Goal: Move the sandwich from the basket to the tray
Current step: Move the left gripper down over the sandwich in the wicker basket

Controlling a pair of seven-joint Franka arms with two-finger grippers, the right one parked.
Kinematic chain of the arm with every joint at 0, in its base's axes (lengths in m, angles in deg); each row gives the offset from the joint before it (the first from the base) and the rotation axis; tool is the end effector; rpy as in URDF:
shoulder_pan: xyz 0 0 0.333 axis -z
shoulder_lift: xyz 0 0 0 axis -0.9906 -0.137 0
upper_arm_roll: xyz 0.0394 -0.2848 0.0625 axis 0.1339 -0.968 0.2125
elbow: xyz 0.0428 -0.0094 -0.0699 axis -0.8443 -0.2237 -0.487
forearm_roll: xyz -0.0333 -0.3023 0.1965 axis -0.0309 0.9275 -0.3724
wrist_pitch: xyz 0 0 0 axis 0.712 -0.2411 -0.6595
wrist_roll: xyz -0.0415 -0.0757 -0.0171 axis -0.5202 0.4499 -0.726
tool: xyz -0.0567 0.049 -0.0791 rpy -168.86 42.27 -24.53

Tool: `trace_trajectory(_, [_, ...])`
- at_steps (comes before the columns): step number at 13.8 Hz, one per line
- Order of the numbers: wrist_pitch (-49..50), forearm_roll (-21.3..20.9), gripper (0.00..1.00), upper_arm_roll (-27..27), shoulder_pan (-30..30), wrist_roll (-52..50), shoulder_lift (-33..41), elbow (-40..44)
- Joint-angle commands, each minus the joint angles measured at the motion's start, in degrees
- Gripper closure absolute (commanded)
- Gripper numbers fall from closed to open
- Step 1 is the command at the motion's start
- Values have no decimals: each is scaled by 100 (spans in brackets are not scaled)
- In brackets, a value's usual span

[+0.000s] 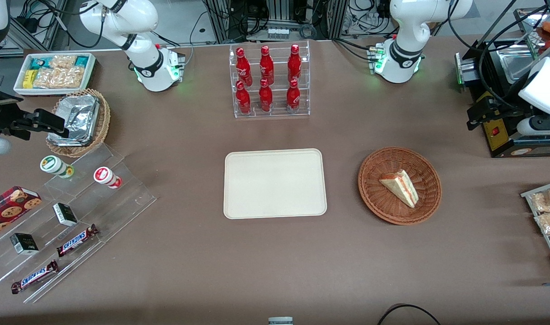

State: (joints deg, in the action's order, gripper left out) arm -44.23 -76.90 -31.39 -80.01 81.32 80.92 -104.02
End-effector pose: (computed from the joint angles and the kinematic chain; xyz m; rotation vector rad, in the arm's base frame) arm 0.5047 -0.0324 0.6067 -3.1407 -0.0167 0.0044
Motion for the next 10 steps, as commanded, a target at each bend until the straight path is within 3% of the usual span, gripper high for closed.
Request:
trace_trajectory(1, [-75,66,0,35,70,-140,-54,5])
trace_trajectory(6, [-908,-74,0,-88,79,-210,-626,-354])
trace_trajectory(10, [-2515,-92,0,-97,87,-894,-662,-1557])
